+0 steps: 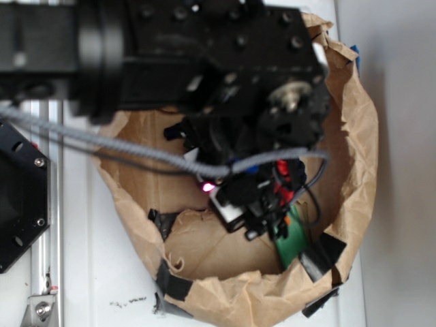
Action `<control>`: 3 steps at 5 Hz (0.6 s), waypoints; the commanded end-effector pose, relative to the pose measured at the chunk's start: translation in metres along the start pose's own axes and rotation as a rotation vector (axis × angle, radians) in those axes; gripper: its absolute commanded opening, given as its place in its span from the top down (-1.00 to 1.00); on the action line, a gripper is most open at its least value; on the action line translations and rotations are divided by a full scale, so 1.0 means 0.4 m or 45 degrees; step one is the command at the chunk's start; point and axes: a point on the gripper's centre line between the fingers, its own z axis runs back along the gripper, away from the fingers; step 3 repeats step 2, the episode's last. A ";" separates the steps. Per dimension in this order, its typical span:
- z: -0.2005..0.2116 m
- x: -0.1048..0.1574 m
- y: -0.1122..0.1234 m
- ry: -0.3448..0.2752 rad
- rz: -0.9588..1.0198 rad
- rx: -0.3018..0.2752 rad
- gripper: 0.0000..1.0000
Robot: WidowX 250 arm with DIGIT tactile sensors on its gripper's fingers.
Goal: Grab the red paper.
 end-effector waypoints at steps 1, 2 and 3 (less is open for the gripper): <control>0.109 0.029 0.057 -0.233 0.051 0.067 1.00; 0.109 0.042 0.057 -0.225 0.042 0.030 1.00; 0.109 0.042 0.057 -0.225 0.042 0.030 1.00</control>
